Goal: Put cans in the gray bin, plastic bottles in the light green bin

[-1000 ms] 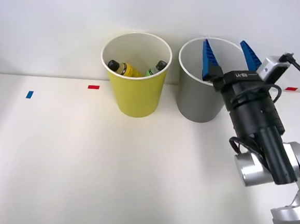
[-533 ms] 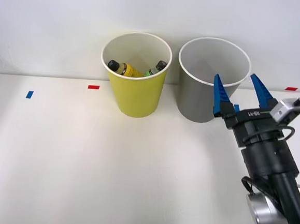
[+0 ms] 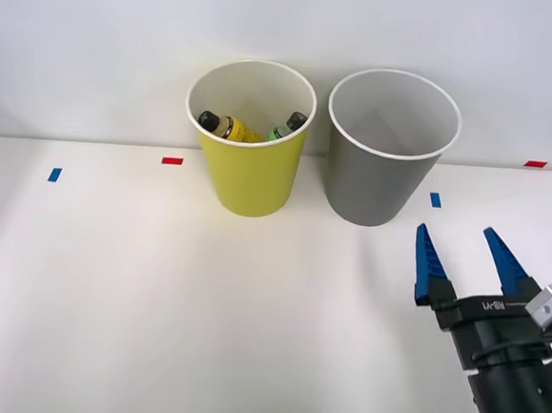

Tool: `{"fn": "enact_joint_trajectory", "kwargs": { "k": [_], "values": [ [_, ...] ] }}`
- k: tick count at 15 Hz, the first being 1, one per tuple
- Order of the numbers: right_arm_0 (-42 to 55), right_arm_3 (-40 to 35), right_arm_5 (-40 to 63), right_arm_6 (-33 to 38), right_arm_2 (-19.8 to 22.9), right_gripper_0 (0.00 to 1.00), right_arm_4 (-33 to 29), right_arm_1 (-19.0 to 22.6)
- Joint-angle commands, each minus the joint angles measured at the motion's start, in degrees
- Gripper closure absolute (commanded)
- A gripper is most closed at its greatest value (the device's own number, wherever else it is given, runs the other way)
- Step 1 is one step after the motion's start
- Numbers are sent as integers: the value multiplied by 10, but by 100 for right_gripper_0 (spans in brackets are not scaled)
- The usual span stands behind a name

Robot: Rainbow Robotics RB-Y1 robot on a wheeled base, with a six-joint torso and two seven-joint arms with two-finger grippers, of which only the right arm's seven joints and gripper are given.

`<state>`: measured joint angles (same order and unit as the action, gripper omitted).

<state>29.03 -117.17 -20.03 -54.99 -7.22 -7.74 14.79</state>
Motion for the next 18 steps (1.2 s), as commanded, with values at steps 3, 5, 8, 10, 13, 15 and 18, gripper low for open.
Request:
{"fn": "enact_joint_trajectory", "kwargs": {
  "k": [3,5,8,10,13,15,18],
  "values": [
    [50,-1,-6,-9,6,0,-1,-21],
    [69,-1,-8,-13,14,0,-3,-30],
    [102,-1,-16,-13,23,0,-3,-31],
    [115,-1,-19,-17,25,0,-4,-31],
    [119,-1,-14,-27,26,0,-27,-44],
    [125,-2,-14,-30,51,0,-117,-82],
    [141,-14,-16,-20,49,0,-190,-120]
  ]
}}
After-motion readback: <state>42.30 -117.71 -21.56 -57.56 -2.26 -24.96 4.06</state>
